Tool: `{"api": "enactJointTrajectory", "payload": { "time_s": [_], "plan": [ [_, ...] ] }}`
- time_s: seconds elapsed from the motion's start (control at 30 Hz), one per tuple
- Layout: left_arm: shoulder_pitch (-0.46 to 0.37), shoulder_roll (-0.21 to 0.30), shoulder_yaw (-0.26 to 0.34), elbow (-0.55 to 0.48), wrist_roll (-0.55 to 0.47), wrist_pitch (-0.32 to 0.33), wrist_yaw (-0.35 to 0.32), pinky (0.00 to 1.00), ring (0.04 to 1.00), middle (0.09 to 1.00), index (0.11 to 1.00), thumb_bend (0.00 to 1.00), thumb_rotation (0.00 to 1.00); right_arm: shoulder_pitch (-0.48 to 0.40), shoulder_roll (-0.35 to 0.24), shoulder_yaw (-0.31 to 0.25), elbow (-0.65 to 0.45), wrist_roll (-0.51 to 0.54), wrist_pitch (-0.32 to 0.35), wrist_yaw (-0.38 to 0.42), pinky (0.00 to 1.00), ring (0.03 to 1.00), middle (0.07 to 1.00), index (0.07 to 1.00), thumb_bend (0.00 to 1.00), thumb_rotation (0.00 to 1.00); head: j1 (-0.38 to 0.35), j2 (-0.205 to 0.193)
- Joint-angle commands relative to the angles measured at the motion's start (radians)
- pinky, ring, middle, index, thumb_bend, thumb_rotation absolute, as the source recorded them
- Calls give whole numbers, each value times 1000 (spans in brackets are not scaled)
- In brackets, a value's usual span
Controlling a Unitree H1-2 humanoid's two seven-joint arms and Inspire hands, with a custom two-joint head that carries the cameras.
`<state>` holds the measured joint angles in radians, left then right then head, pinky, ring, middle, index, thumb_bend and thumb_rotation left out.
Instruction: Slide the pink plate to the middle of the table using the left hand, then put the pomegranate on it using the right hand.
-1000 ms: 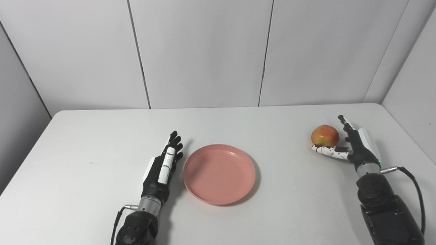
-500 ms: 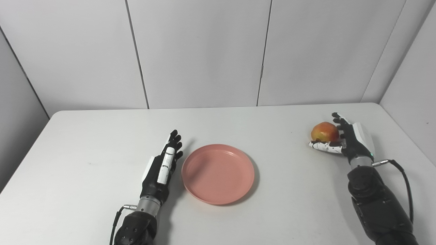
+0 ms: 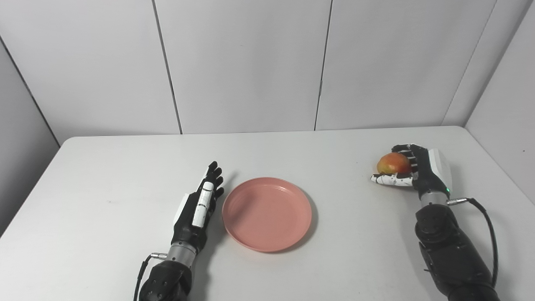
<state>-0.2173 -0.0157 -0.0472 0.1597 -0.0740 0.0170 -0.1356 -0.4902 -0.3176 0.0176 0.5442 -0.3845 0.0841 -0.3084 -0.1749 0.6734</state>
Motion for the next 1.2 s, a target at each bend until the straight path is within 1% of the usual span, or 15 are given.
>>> {"api": "enactJointTrajectory", "payload": {
  "time_s": [0.0, 0.2, 0.3, 0.47, 0.57, 0.63, 0.67, 0.73, 0.93, 1.0, 1.1, 1.17],
  "plan": [
    [-28, 1, -4, -25, -2, -22, -5, 977, 996, 1000, 1000, 560, 1000, -37, -15, -2, -19, -9, -55, -24, 469, 520, 490, 493, 528, 0, 1, -1],
    [-33, -1, -6, -17, 6, -25, 0, 978, 997, 1000, 1000, 560, 1000, -28, -17, -1, -35, -16, -35, -28, 451, 518, 492, 489, 527, 0, 10, -6],
    [-33, -5, -6, -13, 8, -31, 3, 979, 997, 1000, 1000, 557, 1000, -24, -19, -2, -38, -21, -39, -35, 448, 515, 493, 487, 528, 0, 20, -9],
    [-30, -11, -10, -17, 23, -33, 11, 974, 995, 1000, 1000, 560, 1000, -6, -15, -9, -94, -21, -35, -40, 443, 511, 492, 487, 529, 0, 29, -9],
    [-29, -19, -9, -18, 12, -29, 11, 976, 995, 1000, 1000, 558, 1000, 6, -6, -19, -166, -4, -42, -29, 451, 517, 495, 484, 529, 0, 40, -8],
    [-30, -21, -9, -17, 12, -26, 13, 979, 997, 1000, 1000, 561, 1000, 13, 0, -21, -224, 2, -33, -13, 459, 520, 492, 486, 530, 0, 45, -8],
    [-31, -22, -9, -17, 14, -26, 15, 976, 995, 1000, 1000, 559, 1000, 17, 3, -21, -251, 3, -26, -5, 447, 513, 489, 489, 530, 0, 45, -8],
    [-32, -23, -11, -13, 18, -30, 16, 975, 996, 1000, 1000, 558, 1000, 23, 11, -22, -307, 20, -38, 14, 435, 502, 484, 493, 530, 0, 46, -10],
    [-33, -30, -15, -16, 29, -28, 28, 975, 996, 1000, 1000, 557, 1000, 51, 48, -28, -504, 64, 27, 97, 439, 493, 469, 514, 527, 0, 56, -9],
    [-34, -33, -17, -16, 35, -28, 35, 973, 993, 1000, 1000, 552, 1000, 58, 58, -33, -547, 82, 34, 121, 438, 485, 463, 519, 526, 0, 61, -8],
    [-36, -37, -20, -9, 53, -37, 48, 963, 986, 997, 994, 549, 1000, 67, 68, -33, -592, 103, 16, 148, 421, 469, 459, 521, 525, 0, 62, -12],
    [-39, -38, -23, -1, 57, -44, 51, 963, 987, 998, 991, 553, 1000, 73, 86, -36, -628, 126, 28, 169, 414, 466, 458, 522, 525, 0, 59, -16]
  ]
}}
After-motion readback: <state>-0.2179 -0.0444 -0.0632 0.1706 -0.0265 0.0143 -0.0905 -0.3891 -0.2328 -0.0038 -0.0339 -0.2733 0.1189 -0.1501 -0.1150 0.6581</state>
